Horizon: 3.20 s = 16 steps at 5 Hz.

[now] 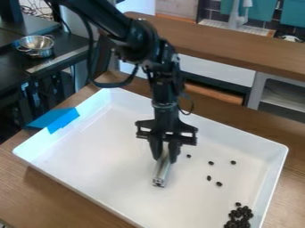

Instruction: Sweep into pile

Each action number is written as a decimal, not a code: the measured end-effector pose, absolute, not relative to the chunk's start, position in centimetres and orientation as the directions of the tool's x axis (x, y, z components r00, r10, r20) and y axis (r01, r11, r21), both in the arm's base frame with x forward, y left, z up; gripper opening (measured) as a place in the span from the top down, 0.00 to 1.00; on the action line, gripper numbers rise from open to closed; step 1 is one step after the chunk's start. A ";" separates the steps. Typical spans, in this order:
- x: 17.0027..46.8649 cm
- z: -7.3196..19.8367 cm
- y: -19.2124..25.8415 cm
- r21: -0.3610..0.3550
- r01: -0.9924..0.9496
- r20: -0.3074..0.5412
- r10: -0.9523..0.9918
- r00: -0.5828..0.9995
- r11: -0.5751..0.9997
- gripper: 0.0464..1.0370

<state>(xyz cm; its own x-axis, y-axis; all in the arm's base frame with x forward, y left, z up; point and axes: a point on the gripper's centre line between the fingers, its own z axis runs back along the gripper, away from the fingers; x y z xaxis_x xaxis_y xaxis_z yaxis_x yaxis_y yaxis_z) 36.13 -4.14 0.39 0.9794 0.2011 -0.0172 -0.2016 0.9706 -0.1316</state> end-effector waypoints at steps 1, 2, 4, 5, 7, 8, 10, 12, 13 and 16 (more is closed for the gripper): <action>36.4 0.6 -5.6 -0.135 -0.194 -0.025 0.192 0.981 0.972 0.70; 37.0 0.6 -6.7 -0.132 -0.172 -0.027 0.170 0.985 0.976 0.70; 37.7 0.3 -7.7 -0.108 -0.085 -0.015 0.083 0.996 0.991 0.70; 38.0 0.3 -7.9 -0.100 -0.043 -0.002 0.043 0.999 0.994 0.70; 38.2 0.3 -9.2 -0.097 0.055 0.014 -0.054 0.998 0.994 0.70; 38.0 0.4 -10.5 -0.107 0.089 0.007 -0.088 0.996 0.990 0.70; 38.0 0.5 -11.7 -0.109 0.130 -0.007 -0.131 0.991 0.986 0.70; 38.2 0.3 -12.2 -0.102 0.183 0.011 -0.182 0.983 0.978 0.70; 37.7 0.1 -12.5 -0.100 0.194 0.022 -0.193 0.981 0.976 0.70; 35.8 0.0 -15.6 -0.132 0.237 0.007 -0.238 0.971 0.963 0.70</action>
